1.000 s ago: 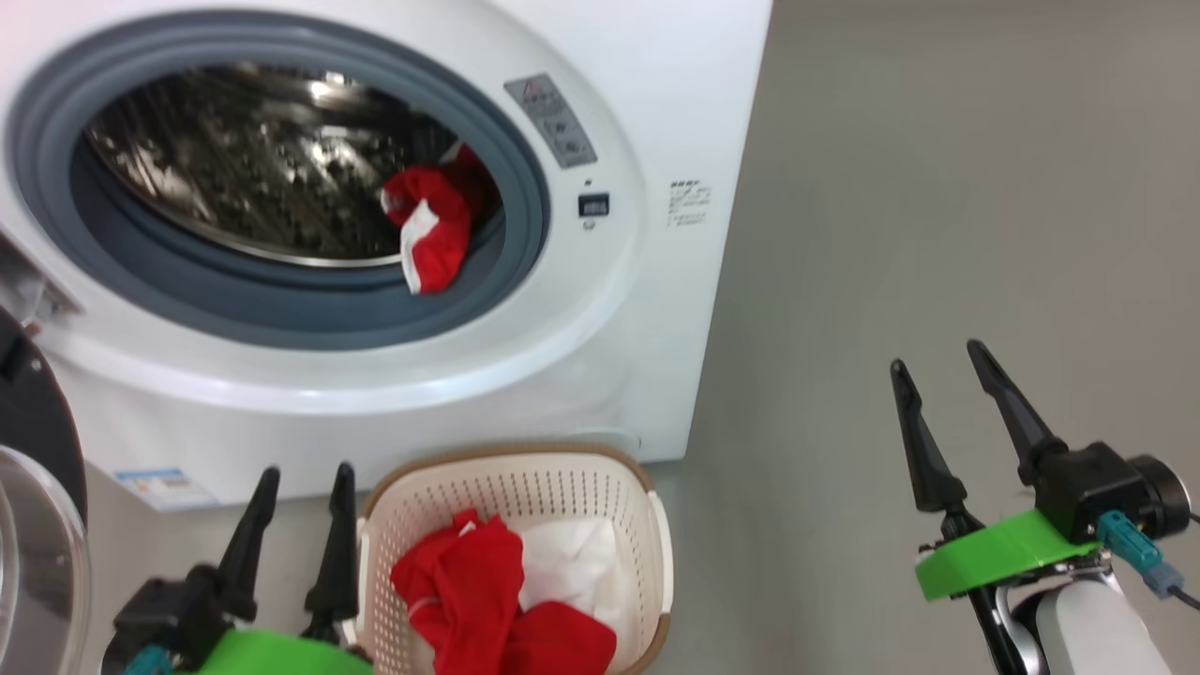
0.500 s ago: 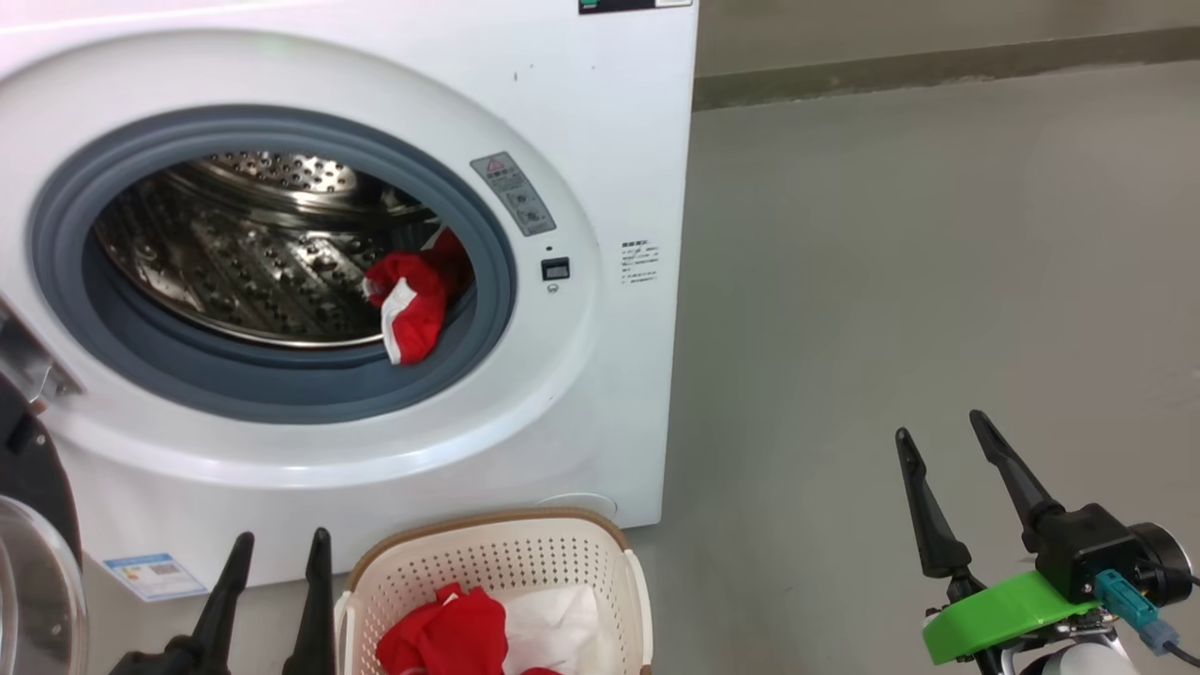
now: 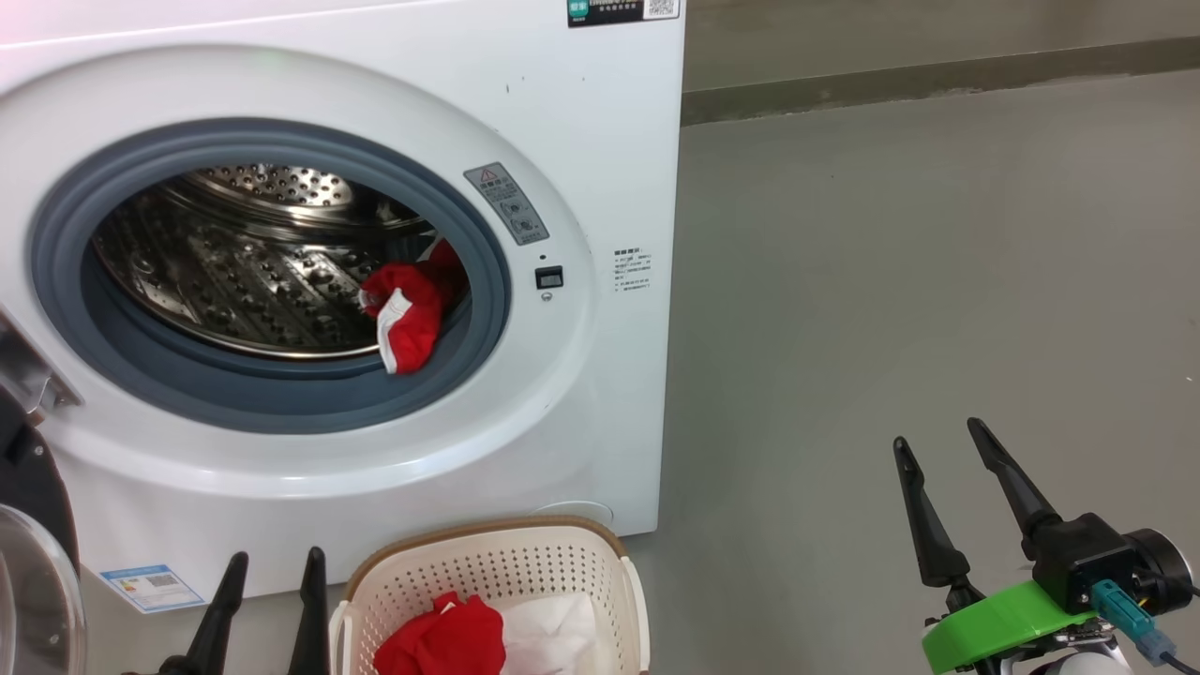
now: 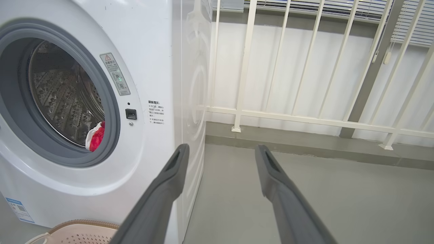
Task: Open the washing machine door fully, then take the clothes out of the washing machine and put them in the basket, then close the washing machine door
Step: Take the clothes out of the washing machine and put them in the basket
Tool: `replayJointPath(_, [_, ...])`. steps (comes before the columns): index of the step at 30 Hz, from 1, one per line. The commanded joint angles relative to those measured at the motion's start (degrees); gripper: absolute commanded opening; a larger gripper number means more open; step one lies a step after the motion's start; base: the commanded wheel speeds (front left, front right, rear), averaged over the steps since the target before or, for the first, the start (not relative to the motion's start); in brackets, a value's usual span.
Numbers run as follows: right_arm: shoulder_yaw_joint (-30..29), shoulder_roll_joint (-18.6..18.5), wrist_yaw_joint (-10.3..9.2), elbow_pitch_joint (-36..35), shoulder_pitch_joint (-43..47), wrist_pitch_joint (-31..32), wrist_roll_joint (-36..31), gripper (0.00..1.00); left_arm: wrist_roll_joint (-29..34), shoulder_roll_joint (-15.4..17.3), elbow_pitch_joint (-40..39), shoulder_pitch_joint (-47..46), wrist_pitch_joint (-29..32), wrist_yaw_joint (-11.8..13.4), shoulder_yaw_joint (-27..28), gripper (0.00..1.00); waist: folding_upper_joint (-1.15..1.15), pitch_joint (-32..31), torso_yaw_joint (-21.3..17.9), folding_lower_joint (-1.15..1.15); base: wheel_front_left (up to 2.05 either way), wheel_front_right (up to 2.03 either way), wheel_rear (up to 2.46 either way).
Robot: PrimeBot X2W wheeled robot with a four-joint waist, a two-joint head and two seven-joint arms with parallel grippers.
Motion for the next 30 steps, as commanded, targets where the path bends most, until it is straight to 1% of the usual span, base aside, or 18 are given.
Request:
replayJointPath(1, [1.35, -0.29, 0.2, -1.56, -0.75, -0.36, -0.43, 1.0, 0.7, 0.49, -1.19, -0.94, -0.52, 0.16, 2.24, 1.0, 0.0, 0.08, -0.02, 0.0, 0.0, 0.0, 0.0])
replayJointPath(13, [1.81, -0.29, 0.2, -1.67, -0.89, -0.36, -0.7, 1.0, 0.16, 0.22, -0.44, -2.08, -0.52, -0.24, 2.07, 1.0, 0.0, 1.26, -0.28, 0.0, 0.0, 0.0, 0.0])
replayJointPath(20, [2.71, -0.29, 0.2, -1.69, -1.73, -0.36, -0.77, 1.0, -0.47, 1.47, 0.69, -4.73, -0.52, -0.75, 2.29, 1.0, 0.0, 2.73, -0.49, 0.0, 0.0, 0.0, 0.0])
replayJointPath(30, [3.27, -0.29, 0.2, -2.89, -4.39, -0.36, -1.16, 1.0, -1.5, 3.32, 2.86, -14.42, -0.4, -1.6, 1.62, 1.0, 0.0, 9.85, 0.22, 0.0, 0.0, 0.0, 0.0])
